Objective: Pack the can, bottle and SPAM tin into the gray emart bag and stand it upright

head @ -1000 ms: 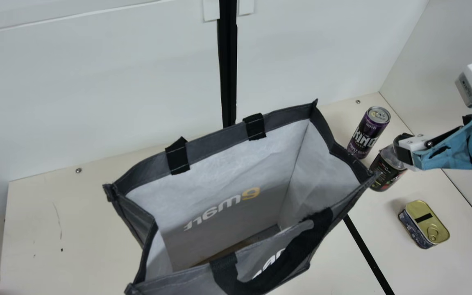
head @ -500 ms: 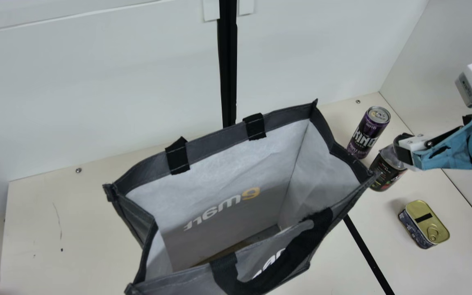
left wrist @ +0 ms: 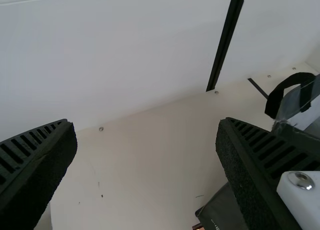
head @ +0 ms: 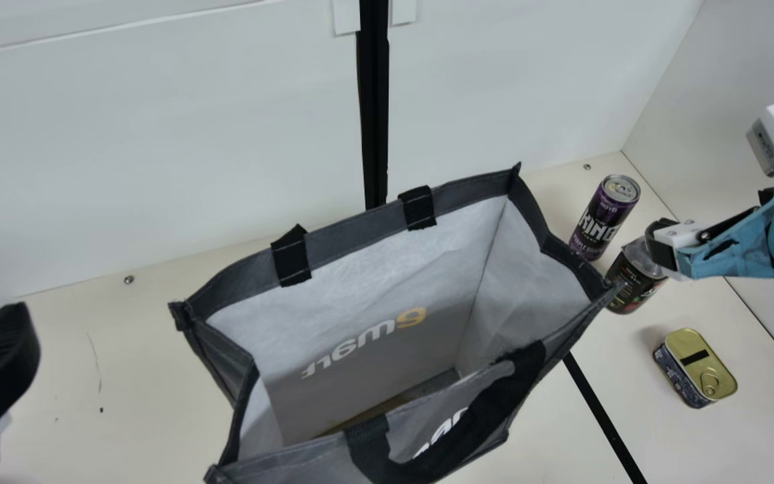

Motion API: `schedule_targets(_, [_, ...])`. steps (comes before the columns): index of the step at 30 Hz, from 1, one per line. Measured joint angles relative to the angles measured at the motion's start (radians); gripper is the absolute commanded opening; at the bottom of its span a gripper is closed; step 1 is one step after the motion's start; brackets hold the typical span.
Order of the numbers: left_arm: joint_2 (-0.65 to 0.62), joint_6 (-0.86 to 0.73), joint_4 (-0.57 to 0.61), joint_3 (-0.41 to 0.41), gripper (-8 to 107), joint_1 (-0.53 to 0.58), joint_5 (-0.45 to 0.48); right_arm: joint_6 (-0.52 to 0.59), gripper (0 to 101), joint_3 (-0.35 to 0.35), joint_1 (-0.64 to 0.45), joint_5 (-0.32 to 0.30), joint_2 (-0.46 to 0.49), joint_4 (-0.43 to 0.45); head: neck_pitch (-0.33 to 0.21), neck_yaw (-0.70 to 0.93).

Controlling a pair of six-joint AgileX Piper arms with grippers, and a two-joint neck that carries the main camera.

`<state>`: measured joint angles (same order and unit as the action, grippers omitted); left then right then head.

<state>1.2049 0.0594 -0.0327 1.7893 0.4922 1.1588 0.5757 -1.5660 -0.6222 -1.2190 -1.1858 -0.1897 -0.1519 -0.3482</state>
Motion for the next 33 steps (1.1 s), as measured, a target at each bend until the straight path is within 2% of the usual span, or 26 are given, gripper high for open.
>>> schedule_targets(7, [0.057, 0.02, -0.025, 0.078, 90, 0.085, 0.016, 0.0, 95, 0.0, 0.0, 0.0, 0.0, 0.0, 0.0, 0.0])
schedule_targets(13, [0.106, 0.02, -0.002, 0.143, 90, 0.137, 0.024, 0.0, 95, 0.0, 0.0, 0.0, 0.0, 0.0, 0.0, 0.002])
schedule_targets(21, [0.168, -0.017, 0.076, 0.21, 90, 0.168, 0.014, 0.0, 95, 0.0, 0.0, 0.0, 0.0, 0.0, 0.0, 0.002])
schedule_targets(33, [0.237, -0.136, 0.236, 0.268, 90, 0.174, -0.004, 0.0, 95, 0.0, 0.0, 0.0, 0.0, 0.0, 0.0, 0.0])
